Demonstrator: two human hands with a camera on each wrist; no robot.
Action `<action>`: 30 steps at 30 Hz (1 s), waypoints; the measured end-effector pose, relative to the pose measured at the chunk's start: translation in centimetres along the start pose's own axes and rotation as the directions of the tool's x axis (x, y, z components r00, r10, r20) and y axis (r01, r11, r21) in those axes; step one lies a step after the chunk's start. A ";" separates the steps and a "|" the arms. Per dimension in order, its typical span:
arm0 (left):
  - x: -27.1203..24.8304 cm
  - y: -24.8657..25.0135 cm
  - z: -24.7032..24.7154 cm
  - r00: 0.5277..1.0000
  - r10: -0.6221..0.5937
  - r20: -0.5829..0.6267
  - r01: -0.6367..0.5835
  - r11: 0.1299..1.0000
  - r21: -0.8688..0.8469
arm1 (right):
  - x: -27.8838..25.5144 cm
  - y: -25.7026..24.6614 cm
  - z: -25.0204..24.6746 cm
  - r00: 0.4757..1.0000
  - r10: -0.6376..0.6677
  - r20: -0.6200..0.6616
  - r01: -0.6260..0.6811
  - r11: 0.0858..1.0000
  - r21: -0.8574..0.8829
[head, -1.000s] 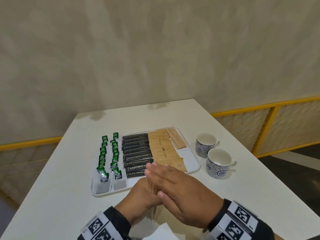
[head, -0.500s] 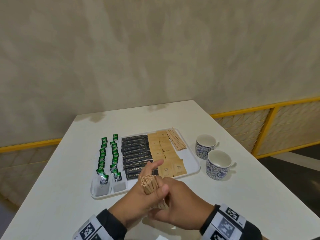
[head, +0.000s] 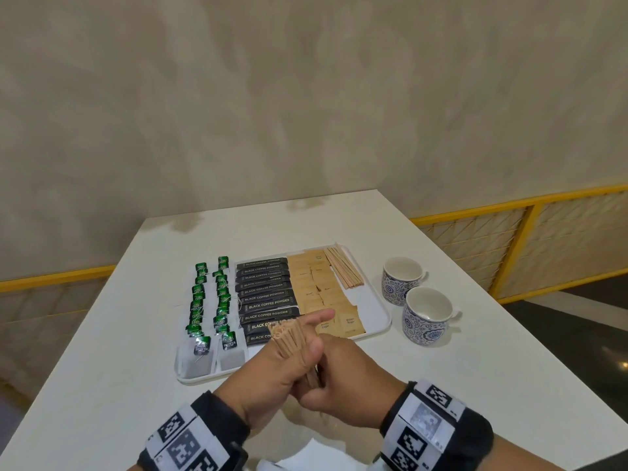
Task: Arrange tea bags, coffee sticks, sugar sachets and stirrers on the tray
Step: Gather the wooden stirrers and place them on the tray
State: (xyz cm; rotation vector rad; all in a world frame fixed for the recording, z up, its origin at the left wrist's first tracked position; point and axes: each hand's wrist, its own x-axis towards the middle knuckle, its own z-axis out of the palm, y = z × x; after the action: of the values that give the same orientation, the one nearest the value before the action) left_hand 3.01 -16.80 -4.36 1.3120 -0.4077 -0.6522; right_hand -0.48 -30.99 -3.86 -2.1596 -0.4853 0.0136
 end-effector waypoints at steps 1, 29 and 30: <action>0.0 0.0 0.1 1.000 0.009 0.003 -0.009 1.000 0.015 | 0.0 0.0 -0.2 1.000 -0.014 0.018 0.013 0.999 0.040; -0.1 2.7 0.2 0.983 -0.182 -0.038 0.168 0.955 -0.243 | -0.3 -1.0 -0.2 0.993 0.056 0.102 -0.064 0.995 0.078; -0.2 2.8 0.3 0.981 -0.191 -0.045 0.173 0.951 -0.256 | -0.2 -1.0 -0.1 0.991 0.068 0.116 -0.079 0.993 0.091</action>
State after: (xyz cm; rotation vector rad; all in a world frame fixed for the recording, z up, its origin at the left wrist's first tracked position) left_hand 3.29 -16.59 -1.52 1.1337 -0.1409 -0.7836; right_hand -1.03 -30.57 -3.05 -2.0888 -0.4602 0.1966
